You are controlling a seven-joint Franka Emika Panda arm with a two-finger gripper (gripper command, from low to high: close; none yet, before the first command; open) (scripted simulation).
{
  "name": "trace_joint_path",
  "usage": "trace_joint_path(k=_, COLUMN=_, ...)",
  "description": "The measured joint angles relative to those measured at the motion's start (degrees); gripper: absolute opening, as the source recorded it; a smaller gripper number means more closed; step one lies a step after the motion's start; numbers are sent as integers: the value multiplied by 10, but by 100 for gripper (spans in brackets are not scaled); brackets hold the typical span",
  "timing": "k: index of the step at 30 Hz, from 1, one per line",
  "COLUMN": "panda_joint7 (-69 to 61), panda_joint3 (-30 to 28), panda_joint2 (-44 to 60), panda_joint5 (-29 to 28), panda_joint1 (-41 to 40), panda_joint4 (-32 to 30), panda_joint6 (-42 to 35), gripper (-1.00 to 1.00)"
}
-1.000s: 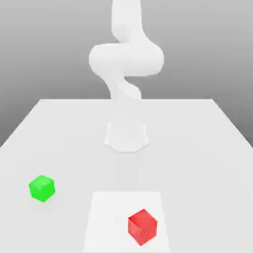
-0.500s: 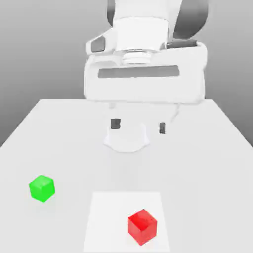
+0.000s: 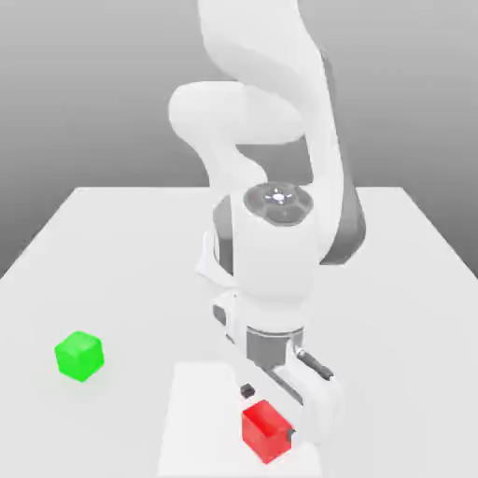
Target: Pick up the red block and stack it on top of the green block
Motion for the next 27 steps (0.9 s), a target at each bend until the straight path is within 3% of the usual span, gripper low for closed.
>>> trace_joint_path(k=6, panda_joint7=1, panda_joint3=0, panda_joint2=1, panda_joint5=-1, panda_joint1=0, panda_joint4=0, panda_joint6=2, gripper=-100)
trace_joint_path(k=11, panda_joint7=-30, panda_joint3=22, panda_joint2=-89, panda_joint5=40, panda_joint1=-15, panda_joint4=-15, panda_joint6=-72, gripper=-100)
trace_joint_path(k=15, panda_joint7=-105, panda_joint3=-30, panda_joint2=-145, panda_joint5=49, panda_joint1=-85, panda_joint4=-49, panda_joint6=-92, gripper=-100)
trace_joint_path(k=20, panda_joint7=-230, panda_joint3=-100, panda_joint2=-216, panda_joint5=56, panda_joint1=-262, panda_joint4=-103, panda_joint6=-109, gripper=-100)
trace_joint_path(k=23, panda_joint7=-298, panda_joint3=-132, panda_joint2=-240, panda_joint5=67, panda_joint1=-298, panda_joint4=-129, panda_joint6=-107, gripper=-100)
trace_joint_path(k=27, panda_joint7=-326, panda_joint3=-134, panda_joint2=-176, panda_joint5=91, panda_joint1=-300, panda_joint4=-131, panda_joint6=-42, gripper=-100)
